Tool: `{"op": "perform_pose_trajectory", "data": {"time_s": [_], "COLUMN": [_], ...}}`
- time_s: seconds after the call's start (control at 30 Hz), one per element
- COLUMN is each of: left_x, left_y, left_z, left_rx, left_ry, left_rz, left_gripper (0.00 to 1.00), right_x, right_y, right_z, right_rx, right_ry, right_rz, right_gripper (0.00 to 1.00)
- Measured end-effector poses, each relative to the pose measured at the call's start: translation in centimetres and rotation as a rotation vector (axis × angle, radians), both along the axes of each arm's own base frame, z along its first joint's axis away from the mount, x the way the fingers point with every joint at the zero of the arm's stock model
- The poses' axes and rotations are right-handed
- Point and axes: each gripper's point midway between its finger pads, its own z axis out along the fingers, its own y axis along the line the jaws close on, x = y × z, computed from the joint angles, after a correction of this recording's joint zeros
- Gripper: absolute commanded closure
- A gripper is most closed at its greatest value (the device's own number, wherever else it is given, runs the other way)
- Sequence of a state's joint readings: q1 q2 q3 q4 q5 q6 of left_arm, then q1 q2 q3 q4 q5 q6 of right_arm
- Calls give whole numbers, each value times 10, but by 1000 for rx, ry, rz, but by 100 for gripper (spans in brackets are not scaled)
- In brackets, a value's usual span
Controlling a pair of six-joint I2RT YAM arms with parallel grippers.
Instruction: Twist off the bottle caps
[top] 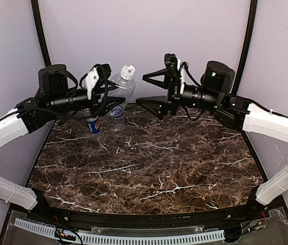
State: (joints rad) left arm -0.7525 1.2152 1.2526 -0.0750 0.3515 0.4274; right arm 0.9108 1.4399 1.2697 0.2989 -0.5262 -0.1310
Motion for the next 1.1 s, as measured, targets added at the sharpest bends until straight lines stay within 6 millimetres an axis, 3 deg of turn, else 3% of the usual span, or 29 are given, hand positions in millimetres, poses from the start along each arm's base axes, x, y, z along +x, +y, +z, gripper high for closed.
{"op": "perform_pose_trajectory", "data": {"time_s": [0.13,0.27,0.37,0.6,0.83,0.97,1.1], "left_x": [13,21,23,25,24,24,25], "left_y": [7,10,11,11,10,9,10], "left_z": [-12,-22,-20,-15,-15,-16,-18], "left_rx": [60,109,118,124,127,131,137], "left_ry": [-90,-140,-171,-213,-223,-227,-224], "left_rz": [82,130,146,161,158,157,167], "left_gripper": [60,60,60,60,60,60,60], "right_x": [0,4,6,24,30,30,30], "right_y": [-18,-12,3,24,26,26,28], "right_z": [42,61,55,19,28,33,31], "right_rx": [47,60,35,-59,-39,-26,-29], "right_ry": [21,70,97,171,179,174,169], "right_rz": [-76,-137,-172,-238,-257,-259,-258], "right_gripper": [15,15,22,40,46,59,91]}}
